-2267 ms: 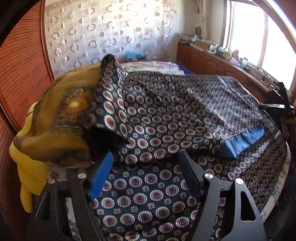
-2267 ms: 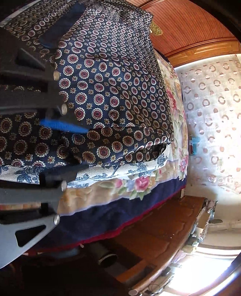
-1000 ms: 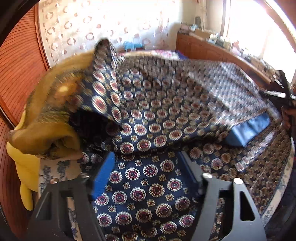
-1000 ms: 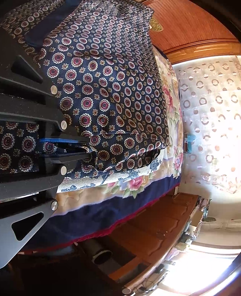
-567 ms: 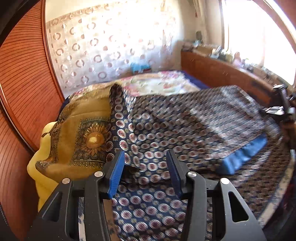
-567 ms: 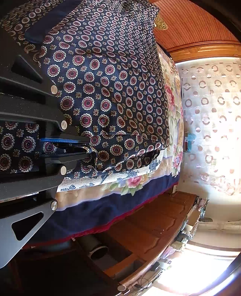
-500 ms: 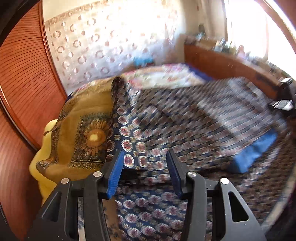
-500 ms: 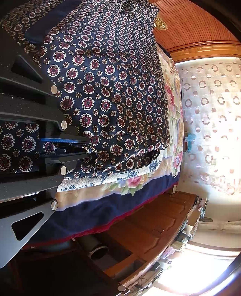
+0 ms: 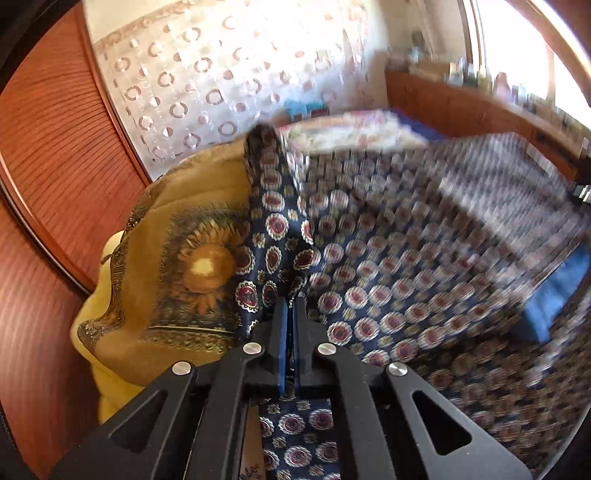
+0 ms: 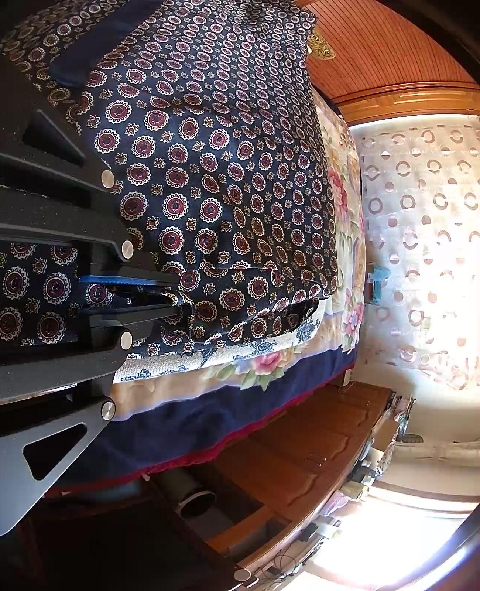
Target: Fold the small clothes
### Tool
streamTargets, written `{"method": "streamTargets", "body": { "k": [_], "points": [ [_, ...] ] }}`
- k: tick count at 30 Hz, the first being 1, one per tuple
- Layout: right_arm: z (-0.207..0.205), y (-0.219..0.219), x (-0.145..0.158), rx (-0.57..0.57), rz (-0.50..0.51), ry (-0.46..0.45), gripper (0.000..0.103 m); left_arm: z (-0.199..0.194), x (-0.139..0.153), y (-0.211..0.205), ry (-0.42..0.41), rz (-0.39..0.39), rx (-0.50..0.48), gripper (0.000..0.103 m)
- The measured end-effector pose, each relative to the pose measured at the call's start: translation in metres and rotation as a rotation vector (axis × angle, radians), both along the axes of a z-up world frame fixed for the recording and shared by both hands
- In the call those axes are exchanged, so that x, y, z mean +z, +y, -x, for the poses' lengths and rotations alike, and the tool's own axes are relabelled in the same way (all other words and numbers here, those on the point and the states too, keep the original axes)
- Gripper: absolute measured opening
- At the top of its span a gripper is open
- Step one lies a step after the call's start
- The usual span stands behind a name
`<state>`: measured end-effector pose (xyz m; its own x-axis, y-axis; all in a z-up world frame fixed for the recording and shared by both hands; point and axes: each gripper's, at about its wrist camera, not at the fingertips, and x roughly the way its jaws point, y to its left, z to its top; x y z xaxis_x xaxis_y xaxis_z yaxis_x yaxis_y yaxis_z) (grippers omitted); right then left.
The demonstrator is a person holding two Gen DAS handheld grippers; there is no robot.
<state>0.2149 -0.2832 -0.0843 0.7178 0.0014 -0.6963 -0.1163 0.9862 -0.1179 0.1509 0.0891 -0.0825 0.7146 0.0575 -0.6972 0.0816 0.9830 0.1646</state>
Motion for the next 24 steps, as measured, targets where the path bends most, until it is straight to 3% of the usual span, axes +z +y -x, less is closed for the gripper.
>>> {"method": "streamTargets", "body": {
  "k": [7,16,21,24],
  "points": [
    [0.001,-0.001,0.004,0.067,-0.073,0.011,0.001,0.032,0.045,0.005,-0.099,0.21,-0.052,0.003],
    [0.043,-0.009,0.046,0.124,-0.103,-0.099,0.001,0.052,0.061,0.007,-0.153,0.261,-0.074,0.003],
    [0.069,-0.025,0.063,0.143,-0.114,-0.127,0.001,0.061,0.05,0.016,-0.139,0.296,-0.073,0.003],
    [0.083,-0.033,0.057,0.145,-0.121,-0.116,0.001,0.071,0.038,0.022,-0.124,0.328,-0.061,0.003]
  ]
}}
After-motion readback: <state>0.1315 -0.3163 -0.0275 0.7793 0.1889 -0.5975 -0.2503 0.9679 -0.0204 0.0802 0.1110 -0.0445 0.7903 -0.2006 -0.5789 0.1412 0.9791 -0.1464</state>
